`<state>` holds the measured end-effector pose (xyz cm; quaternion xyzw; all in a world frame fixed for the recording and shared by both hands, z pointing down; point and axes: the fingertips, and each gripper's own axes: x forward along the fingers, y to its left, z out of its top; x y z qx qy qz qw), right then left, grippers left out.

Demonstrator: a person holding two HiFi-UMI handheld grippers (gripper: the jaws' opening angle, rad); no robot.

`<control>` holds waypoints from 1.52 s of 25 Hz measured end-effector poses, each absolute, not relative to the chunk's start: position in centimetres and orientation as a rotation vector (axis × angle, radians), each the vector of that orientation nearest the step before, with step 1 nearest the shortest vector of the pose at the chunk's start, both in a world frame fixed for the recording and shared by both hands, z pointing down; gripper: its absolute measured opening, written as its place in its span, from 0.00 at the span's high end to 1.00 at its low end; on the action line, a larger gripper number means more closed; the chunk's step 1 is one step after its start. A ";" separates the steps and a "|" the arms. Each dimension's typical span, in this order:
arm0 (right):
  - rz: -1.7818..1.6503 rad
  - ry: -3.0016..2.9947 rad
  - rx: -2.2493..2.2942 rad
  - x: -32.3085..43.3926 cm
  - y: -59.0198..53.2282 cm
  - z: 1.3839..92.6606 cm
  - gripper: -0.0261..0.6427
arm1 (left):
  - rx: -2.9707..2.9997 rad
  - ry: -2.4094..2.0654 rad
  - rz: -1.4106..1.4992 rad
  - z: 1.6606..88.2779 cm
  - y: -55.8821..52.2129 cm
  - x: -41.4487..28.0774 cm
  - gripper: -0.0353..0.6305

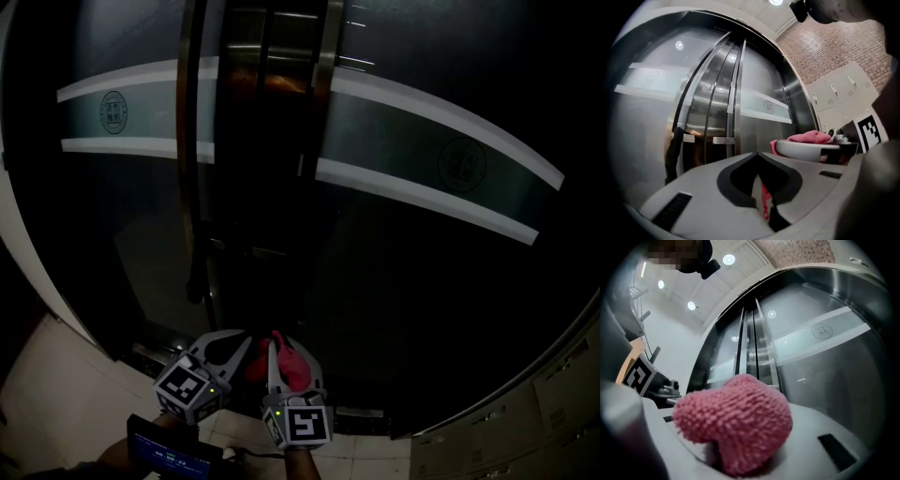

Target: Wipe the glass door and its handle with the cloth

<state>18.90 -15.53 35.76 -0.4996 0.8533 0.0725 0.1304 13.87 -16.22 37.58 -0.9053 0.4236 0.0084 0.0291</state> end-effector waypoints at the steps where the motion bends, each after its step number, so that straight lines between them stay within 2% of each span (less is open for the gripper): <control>1: 0.194 2.497 -1.430 17.8 -14.9 35.6 0.88 | -2.778 1.322 0.017 37.5 -15.7 12.9 0.92; 10: 0.223 2.526 -1.382 11.5 -14.0 34.1 0.88 | -2.739 1.382 0.032 36.3 -14.4 6.0 0.92; 18: 0.251 2.494 -1.441 8.0 -14.4 33.8 0.88 | -2.776 1.293 0.037 35.5 -14.7 3.0 0.92; 32: 0.267 2.507 -1.487 6.9 -15.1 34.0 0.88 | -2.832 1.260 0.077 36.0 -16.0 1.4 0.92; 38: 0.474 2.485 -1.498 7.8 -17.7 26.4 0.88 | -2.877 1.120 0.055 33.9 -17.5 1.0 0.92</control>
